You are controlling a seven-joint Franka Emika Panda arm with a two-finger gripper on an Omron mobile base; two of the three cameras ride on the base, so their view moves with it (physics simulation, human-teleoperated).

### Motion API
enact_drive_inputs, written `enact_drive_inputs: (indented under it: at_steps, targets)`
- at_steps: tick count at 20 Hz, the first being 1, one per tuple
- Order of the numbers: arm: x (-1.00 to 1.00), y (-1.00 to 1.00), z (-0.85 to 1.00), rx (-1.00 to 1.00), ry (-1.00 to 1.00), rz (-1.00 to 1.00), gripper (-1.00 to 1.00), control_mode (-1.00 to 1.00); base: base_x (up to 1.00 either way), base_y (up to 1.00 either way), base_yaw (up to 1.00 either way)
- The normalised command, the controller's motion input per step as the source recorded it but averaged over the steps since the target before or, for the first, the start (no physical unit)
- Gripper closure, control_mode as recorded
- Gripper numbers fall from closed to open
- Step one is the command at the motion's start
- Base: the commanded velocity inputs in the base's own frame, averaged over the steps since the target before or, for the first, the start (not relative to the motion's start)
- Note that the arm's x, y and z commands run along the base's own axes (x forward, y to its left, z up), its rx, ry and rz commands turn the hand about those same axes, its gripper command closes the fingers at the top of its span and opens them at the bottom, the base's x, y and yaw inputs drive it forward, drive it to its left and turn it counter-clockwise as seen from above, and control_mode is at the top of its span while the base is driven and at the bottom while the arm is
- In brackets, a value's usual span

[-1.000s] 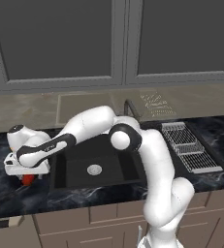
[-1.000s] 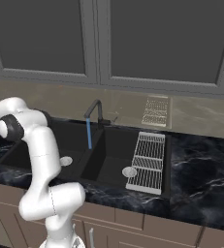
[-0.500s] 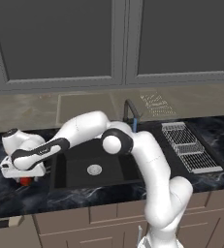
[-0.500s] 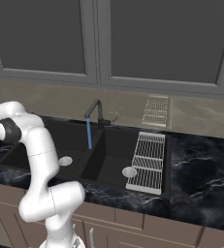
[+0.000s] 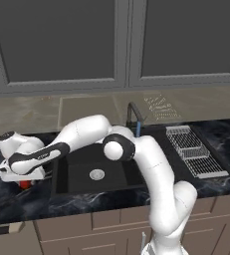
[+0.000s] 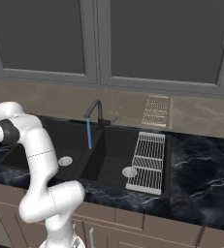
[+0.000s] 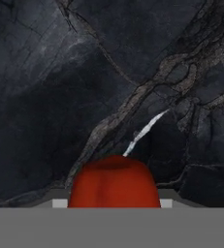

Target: Turn on the sink faucet. Then move the bell pepper from the counter to the sink. Turn off the sink. Move the vegetable from the sink to the pot next to the stove. Finally move the pot to the rear left burner.

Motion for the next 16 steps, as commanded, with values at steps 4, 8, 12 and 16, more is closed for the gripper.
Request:
enact_drive_inputs:
  at_steps: [4,8,12,16]
  targets:
    - [-0.17,-0.44,0.3,0.0,-0.19,0.0,1.0,-1.0,0.0,0.0,0.0]
    - [-0.24,-0.64,0.42,0.0,-0.2,0.0,1.0,-1.0,0.0,0.0,0.0]
    - [-0.15,-0.7,0.48,0.0,-0.19,0.0,1.0,-1.0,0.0,0.0,0.0]
    - [-0.03,-0.75,0.53,0.01,-0.18,0.0,1.0,-1.0,0.0,0.0,0.0]
